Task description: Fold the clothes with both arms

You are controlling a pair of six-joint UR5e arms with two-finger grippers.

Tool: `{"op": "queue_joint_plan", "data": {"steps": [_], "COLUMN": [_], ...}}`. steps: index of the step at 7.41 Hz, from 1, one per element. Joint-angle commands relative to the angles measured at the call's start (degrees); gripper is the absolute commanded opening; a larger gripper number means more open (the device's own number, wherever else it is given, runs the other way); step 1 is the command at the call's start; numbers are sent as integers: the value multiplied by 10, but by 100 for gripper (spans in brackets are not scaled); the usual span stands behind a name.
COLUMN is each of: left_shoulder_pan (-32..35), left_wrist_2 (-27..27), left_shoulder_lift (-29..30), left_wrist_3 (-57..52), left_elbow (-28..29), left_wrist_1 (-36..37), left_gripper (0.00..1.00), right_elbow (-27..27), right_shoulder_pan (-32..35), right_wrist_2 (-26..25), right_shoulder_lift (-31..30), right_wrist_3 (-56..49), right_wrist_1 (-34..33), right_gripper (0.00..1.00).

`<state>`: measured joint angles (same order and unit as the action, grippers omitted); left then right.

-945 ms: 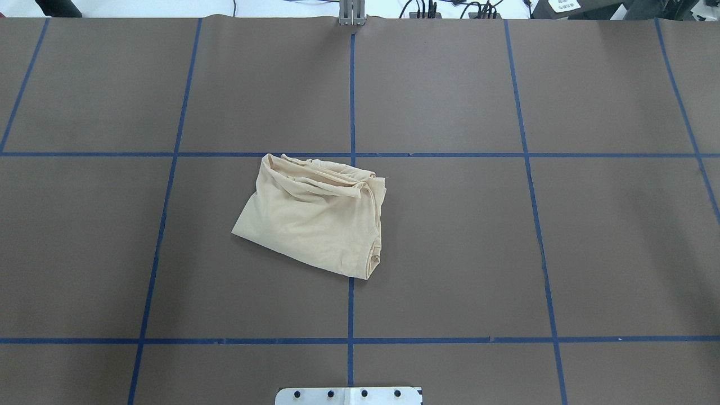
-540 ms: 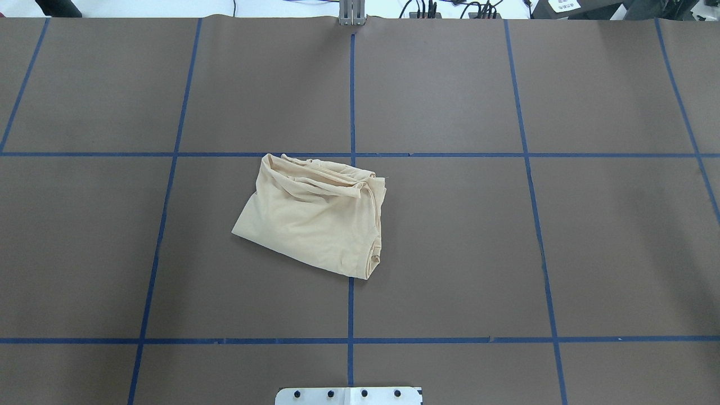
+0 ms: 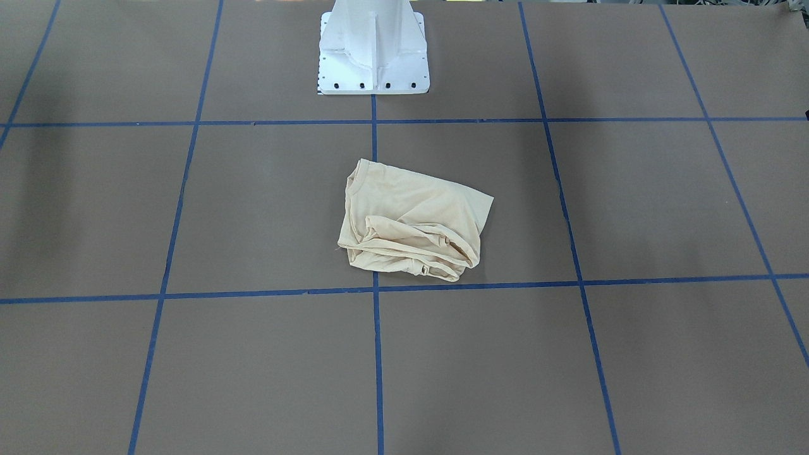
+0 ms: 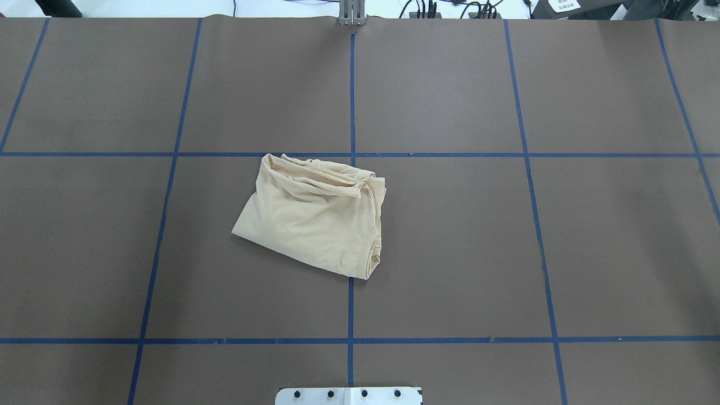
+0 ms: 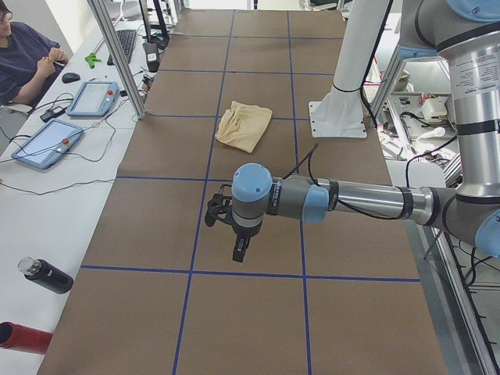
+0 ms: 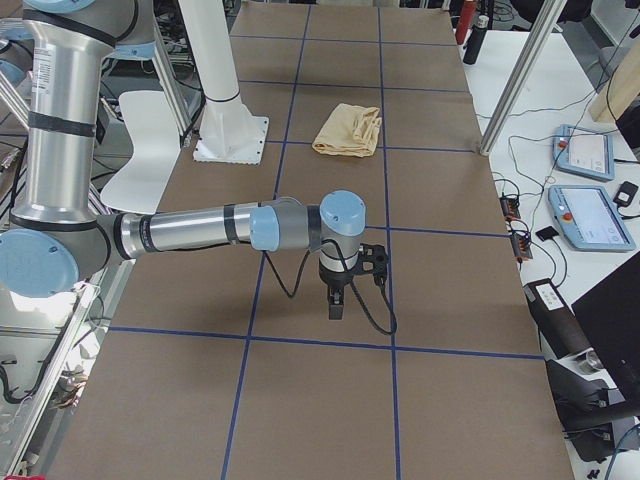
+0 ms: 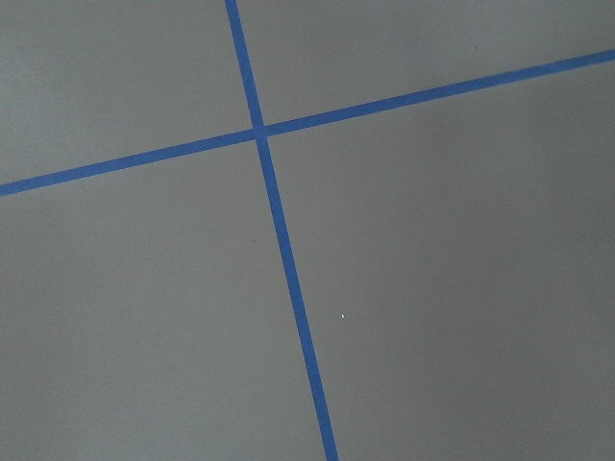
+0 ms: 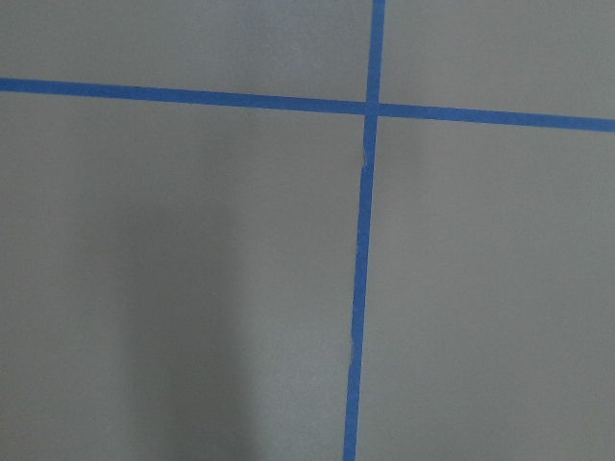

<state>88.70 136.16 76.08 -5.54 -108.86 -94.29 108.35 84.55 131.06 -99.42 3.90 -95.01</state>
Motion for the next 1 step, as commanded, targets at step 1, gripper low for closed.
{"op": "queue_joint_plan", "data": {"steps": [1], "left_shoulder_pan": [0], "left_wrist_2": [-1], "left_shoulder_lift": [0], "left_wrist_3": [0], "left_elbow": [0], "left_wrist_1": [0], "left_gripper": [100], "right_elbow": [0], "right_shoulder_pan": [0], "right_wrist_2": [1], "right_shoulder_lift": [0], "right_wrist_3": [0], "right_wrist_1": [0], "right_gripper": [100]}}
